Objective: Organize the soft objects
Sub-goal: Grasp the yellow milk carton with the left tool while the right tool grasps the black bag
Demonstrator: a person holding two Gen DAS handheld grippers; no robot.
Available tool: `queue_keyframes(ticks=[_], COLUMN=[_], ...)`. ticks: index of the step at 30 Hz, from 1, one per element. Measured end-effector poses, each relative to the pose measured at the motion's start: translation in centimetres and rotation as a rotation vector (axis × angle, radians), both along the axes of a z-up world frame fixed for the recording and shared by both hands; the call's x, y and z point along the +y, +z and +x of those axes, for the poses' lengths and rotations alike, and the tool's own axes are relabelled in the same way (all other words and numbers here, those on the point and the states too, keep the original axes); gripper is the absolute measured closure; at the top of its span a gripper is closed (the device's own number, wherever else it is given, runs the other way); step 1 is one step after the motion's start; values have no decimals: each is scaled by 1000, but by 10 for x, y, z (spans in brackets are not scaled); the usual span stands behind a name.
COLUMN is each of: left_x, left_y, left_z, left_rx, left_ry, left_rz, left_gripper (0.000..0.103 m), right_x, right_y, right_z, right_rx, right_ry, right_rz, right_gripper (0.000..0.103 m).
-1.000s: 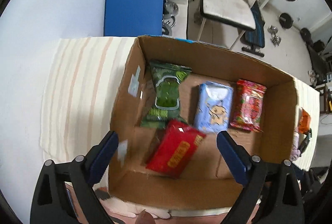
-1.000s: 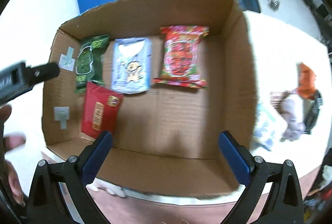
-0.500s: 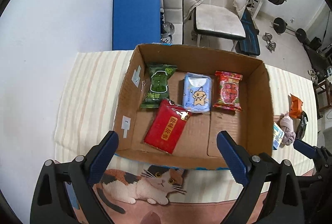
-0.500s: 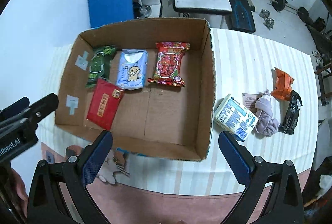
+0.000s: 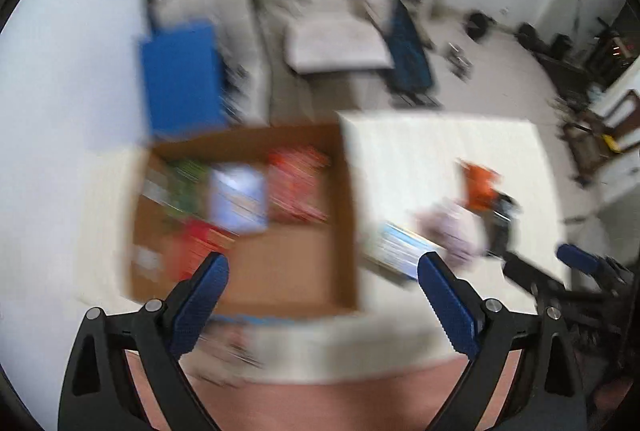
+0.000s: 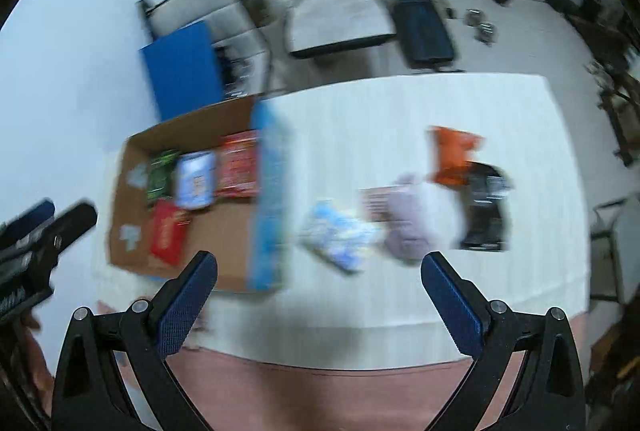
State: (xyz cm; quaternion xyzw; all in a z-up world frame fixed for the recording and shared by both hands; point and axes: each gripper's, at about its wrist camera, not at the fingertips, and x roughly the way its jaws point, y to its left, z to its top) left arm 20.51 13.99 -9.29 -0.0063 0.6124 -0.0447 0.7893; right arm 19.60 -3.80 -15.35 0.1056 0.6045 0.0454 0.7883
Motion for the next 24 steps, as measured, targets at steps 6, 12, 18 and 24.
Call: queue_keyframes(ticks=[6, 12, 18, 24], left_x=[-70, -93, -89, -88], left_y=[-109, -190, -235, -258], left_z=[17, 40, 63, 74], left_rx=[295, 416, 476, 492], left_ry=[187, 384, 492, 522], left_rz=[-223, -136, -21, 16], left_gripper=[6, 6, 6, 19], right_x=[-121, -188, -194, -176], right_y=[-47, -119, -168, -202], right_z=[8, 24, 42, 67], right_rx=[84, 190, 251, 296], right_ry=[-120, -155, -110, -64], right_rz=[-57, -32, 16, 9], right_gripper=[0, 2, 6, 18])
